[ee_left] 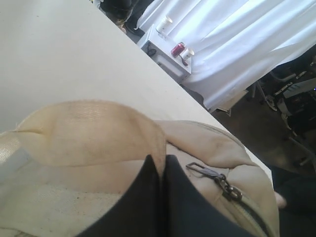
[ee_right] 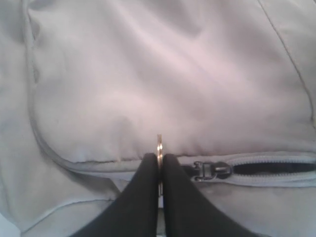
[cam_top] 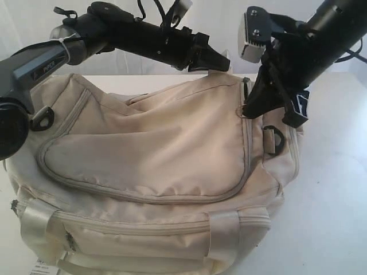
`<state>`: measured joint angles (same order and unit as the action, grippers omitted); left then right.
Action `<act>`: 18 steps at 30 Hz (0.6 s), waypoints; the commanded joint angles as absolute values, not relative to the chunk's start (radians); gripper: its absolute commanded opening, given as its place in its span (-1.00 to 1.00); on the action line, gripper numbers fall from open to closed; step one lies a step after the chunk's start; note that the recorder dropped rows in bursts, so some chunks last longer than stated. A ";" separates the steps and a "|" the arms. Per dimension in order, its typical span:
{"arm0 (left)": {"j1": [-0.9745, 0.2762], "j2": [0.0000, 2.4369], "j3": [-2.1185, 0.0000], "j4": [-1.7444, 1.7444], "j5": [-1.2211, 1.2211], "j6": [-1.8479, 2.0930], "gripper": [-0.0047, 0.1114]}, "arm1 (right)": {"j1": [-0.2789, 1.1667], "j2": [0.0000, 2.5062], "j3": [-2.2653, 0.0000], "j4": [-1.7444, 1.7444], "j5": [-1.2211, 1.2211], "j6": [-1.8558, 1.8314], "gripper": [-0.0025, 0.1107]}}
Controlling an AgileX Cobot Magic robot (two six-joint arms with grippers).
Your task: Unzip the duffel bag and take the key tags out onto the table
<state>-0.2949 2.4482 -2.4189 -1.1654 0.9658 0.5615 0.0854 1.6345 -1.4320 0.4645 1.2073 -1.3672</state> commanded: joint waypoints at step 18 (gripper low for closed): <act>-0.301 2.431 -2.434 -1.225 0.935 0.526 -0.92 | 0.218 1.500 -1.139 0.533 1.221 -1.093 -0.96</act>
<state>-0.2949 2.4482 -2.4189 -1.1609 0.9420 0.5330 0.1794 1.5166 -1.1769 0.4968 1.1897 -1.1509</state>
